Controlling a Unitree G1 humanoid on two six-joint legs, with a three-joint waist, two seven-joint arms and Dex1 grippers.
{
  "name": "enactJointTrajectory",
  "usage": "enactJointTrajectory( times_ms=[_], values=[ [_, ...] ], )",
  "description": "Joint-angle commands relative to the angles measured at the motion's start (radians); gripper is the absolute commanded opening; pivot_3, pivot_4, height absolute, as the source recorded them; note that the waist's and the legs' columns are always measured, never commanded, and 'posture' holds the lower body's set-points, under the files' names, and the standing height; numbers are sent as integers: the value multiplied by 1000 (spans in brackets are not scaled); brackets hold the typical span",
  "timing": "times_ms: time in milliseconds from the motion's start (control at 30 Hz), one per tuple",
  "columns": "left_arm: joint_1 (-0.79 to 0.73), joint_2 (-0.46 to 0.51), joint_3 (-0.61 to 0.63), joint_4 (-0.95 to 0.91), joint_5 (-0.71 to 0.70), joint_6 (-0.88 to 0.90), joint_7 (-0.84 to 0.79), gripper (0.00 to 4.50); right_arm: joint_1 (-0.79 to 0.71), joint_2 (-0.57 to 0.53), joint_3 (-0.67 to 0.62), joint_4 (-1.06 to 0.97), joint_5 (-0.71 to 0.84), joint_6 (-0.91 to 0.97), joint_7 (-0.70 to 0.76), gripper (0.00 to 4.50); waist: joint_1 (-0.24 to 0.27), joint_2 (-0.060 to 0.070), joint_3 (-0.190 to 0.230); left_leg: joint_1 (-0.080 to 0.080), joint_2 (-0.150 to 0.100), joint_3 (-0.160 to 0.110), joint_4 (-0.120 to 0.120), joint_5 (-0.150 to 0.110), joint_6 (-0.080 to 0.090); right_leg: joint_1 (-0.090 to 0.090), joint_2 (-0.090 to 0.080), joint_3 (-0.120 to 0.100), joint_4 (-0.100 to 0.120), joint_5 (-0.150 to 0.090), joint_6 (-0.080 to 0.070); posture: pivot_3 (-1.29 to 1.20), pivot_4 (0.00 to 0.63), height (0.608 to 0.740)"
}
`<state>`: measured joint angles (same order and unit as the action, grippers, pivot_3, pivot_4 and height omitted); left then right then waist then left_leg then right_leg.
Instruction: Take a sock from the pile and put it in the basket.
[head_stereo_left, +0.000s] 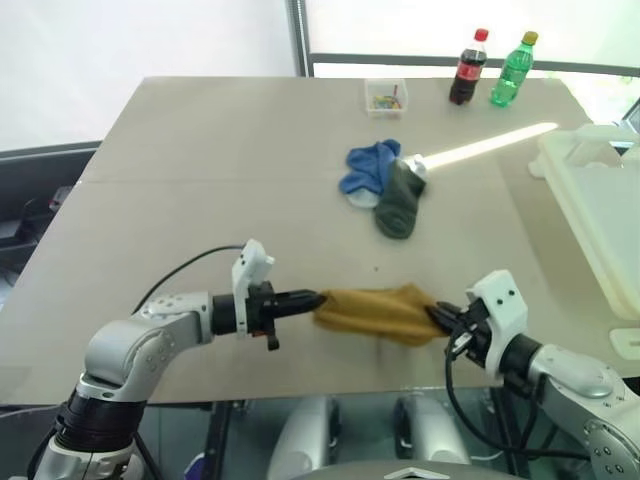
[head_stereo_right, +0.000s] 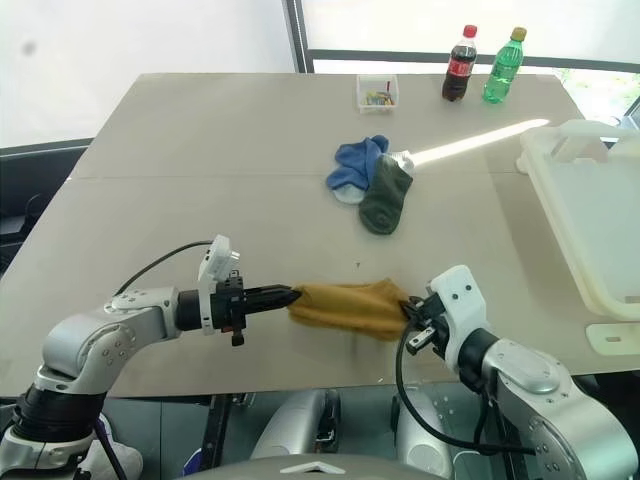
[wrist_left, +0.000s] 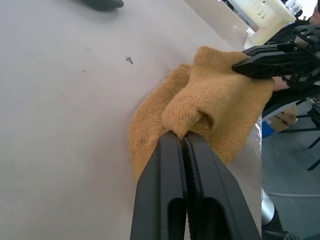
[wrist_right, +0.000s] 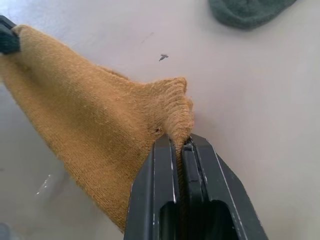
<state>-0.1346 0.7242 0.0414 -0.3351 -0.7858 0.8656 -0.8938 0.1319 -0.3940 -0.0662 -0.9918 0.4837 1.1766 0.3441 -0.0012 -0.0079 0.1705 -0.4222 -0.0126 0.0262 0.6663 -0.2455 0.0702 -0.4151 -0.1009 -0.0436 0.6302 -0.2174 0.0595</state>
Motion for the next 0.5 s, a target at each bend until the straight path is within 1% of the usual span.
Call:
enactJointTrajectory(
  times_ms=[33, 200, 500],
  values=[
    [5, 13, 17, -20, 14, -21, -3, 27, 8, -24, 23, 28, -10, -55, 4, 0, 0, 0, 0, 0, 0, 0, 0, 0, 0, 0, 0, 0, 0, 0, 0, 0, 150, 735],
    [6, 8, 2, -6, 54, -38, -1, 27, 2, -28, 54, 98, -21, -116, 1, 0, 1, 0, 0, 0, 0, 0, 0, 0, 0, 0, 0, 0, 0, 0, 0, 0, 150, 735],
    [-1, -12, 32, -38, 23, -34, 12, 27, 9, -6, 40, 98, 17, -167, -6, 0, 7, 0, 0, 0, 0, 0, 0, 0, 0, 0, 1, 0, 0, 1, 1, 0, 150, 735]
  ],
)
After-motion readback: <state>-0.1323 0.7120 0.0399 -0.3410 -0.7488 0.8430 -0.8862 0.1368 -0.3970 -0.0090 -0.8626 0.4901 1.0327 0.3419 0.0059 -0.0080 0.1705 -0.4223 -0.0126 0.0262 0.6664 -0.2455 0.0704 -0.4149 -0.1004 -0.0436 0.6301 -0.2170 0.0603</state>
